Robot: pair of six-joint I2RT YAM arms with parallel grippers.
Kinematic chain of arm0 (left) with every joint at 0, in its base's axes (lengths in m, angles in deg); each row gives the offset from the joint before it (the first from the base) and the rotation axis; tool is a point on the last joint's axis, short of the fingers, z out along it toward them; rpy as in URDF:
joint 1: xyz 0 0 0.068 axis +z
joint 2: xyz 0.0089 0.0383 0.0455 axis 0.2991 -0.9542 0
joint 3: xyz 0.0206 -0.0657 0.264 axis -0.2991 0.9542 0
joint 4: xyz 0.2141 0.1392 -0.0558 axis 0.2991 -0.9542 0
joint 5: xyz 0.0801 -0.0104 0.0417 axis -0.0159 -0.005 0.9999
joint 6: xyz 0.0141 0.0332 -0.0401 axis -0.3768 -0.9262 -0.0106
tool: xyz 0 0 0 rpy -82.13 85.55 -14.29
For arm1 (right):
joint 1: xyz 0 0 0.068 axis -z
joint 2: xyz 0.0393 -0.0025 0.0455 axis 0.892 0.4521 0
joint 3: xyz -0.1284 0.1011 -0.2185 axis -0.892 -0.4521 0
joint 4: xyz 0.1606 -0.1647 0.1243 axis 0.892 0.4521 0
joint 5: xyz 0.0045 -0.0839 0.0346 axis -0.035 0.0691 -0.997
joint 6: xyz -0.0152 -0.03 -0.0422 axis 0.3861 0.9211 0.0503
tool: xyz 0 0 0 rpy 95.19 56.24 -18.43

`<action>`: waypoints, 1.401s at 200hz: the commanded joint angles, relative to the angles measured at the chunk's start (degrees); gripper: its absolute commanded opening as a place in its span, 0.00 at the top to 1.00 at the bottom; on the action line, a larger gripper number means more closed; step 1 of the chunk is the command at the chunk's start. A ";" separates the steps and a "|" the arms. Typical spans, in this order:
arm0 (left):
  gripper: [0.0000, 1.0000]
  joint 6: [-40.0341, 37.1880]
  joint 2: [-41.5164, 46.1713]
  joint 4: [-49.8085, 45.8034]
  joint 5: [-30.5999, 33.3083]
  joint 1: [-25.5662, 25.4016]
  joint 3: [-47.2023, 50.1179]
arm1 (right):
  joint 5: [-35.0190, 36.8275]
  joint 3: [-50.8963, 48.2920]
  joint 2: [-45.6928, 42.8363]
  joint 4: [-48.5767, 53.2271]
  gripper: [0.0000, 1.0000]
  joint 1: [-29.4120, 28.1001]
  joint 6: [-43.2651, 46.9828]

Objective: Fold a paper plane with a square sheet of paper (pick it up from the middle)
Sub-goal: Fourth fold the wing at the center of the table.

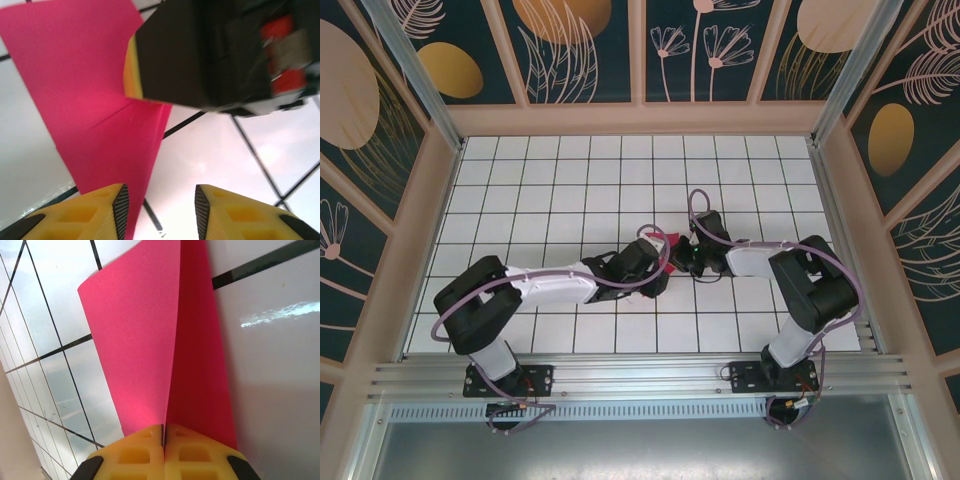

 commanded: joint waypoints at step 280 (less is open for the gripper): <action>1.00 1.49 -4.93 6.23 1.69 0.25 1.77 | 3.31 3.87 -7.09 8.31 0.63 -0.07 6.50</action>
